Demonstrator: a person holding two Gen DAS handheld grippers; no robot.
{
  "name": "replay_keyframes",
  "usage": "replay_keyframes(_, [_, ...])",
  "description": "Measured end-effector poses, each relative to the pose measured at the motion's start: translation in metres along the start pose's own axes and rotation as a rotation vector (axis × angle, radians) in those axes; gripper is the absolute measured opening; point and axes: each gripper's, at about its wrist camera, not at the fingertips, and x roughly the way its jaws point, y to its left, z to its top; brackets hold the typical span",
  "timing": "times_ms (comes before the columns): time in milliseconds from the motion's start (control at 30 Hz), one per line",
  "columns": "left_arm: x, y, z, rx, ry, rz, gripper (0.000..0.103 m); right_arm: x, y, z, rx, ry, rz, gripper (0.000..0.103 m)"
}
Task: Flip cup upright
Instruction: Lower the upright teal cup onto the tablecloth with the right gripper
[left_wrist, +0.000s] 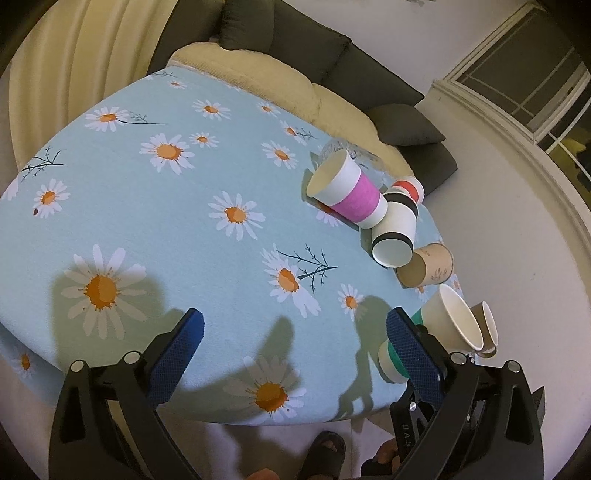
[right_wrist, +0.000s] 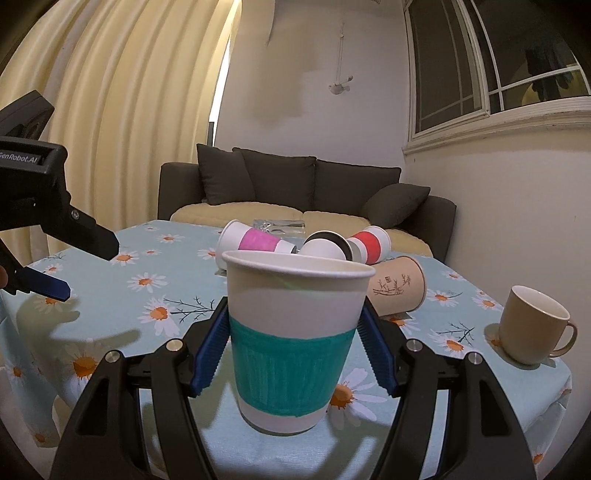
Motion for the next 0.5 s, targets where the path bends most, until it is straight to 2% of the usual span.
replay_keyframes(200, [-0.001, 0.002, 0.000, 0.001, -0.003, 0.008, 0.096, -0.002, 0.003, -0.005, -0.010, 0.033, 0.019, 0.068])
replay_keyframes(333, [-0.002, 0.002, 0.000, 0.001, -0.006, 0.005, 0.096, -0.005, 0.005, -0.003, -0.006, 0.026, 0.038, 0.088])
replay_keyframes(500, [-0.005, -0.001, 0.000, 0.011, -0.007, 0.004, 0.096, -0.010, 0.006, -0.001, -0.011, 0.045, 0.051, 0.093])
